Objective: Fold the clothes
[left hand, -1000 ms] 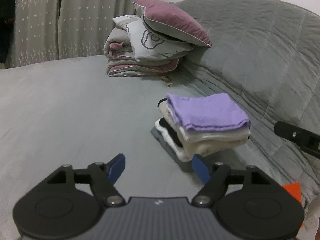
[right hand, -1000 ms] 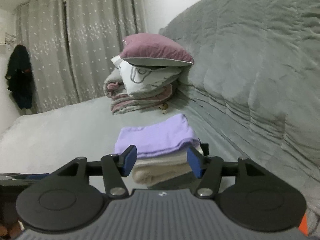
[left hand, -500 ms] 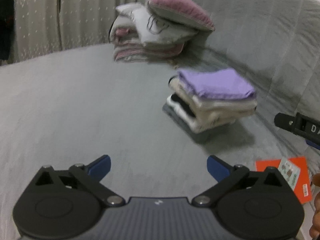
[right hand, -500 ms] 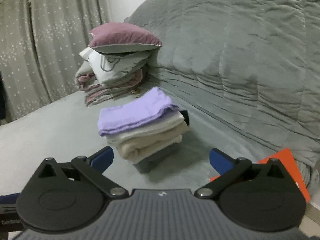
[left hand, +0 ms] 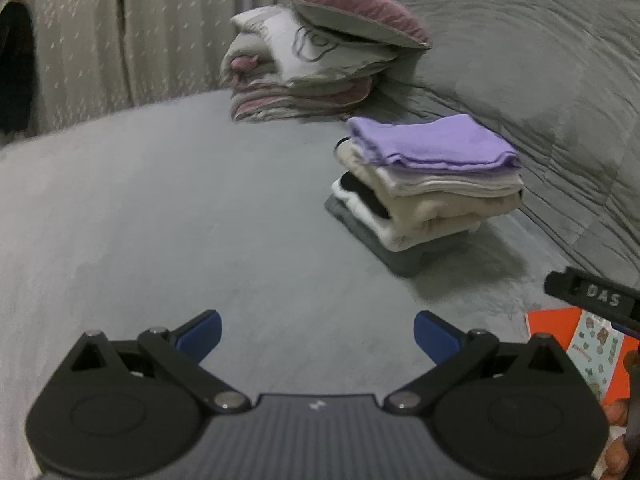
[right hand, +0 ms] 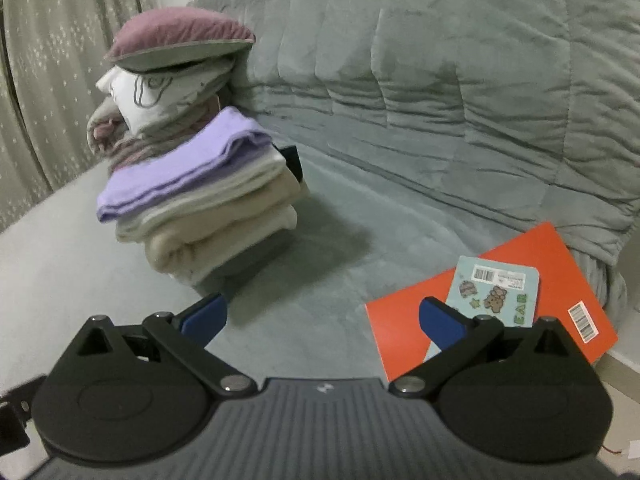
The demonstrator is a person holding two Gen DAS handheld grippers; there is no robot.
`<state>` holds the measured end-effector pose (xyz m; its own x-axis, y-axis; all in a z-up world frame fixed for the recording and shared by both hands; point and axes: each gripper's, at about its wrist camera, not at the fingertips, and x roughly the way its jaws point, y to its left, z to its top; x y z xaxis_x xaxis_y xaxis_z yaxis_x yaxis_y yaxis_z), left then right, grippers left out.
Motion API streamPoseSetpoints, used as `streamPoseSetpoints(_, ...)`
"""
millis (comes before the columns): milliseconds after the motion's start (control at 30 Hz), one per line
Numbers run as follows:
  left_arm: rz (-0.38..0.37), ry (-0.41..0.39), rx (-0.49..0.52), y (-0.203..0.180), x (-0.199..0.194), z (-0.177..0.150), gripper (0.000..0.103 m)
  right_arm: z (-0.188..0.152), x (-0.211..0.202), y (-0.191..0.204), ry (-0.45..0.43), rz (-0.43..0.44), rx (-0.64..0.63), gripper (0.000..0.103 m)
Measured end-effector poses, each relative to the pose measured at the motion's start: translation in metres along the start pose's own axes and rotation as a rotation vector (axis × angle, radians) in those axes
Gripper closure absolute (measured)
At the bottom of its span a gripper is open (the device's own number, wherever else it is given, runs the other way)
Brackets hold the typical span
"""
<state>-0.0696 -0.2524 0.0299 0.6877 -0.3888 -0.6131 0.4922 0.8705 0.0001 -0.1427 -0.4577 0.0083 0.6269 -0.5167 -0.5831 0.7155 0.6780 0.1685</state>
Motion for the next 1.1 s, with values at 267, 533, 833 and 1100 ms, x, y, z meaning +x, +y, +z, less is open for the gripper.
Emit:
streamPoseSetpoints(267,0.005,-0.050,0.059,-0.015,-0.007,0.007,0.000,0.013,-0.020,-0.002,-0.026,0.041,-0.038,0.000)
streamPoseSetpoints(533,0.002,-0.052,0.056,-0.015,-0.005,0.008,0.001,0.021,-0.032,0.004,-0.009,0.073,-0.055,0.000)
streamPoseSetpoints(833,-0.007,-0.062,0.056,-0.011,-0.011,0.010,0.001,0.020,-0.035,0.014,-0.003,0.111,-0.073,0.000)
streamPoseSetpoints(1100,-0.003,-0.071,0.055,-0.010,-0.014,0.011,0.001,0.020,-0.034,0.014,0.008,0.100,-0.064,0.000)
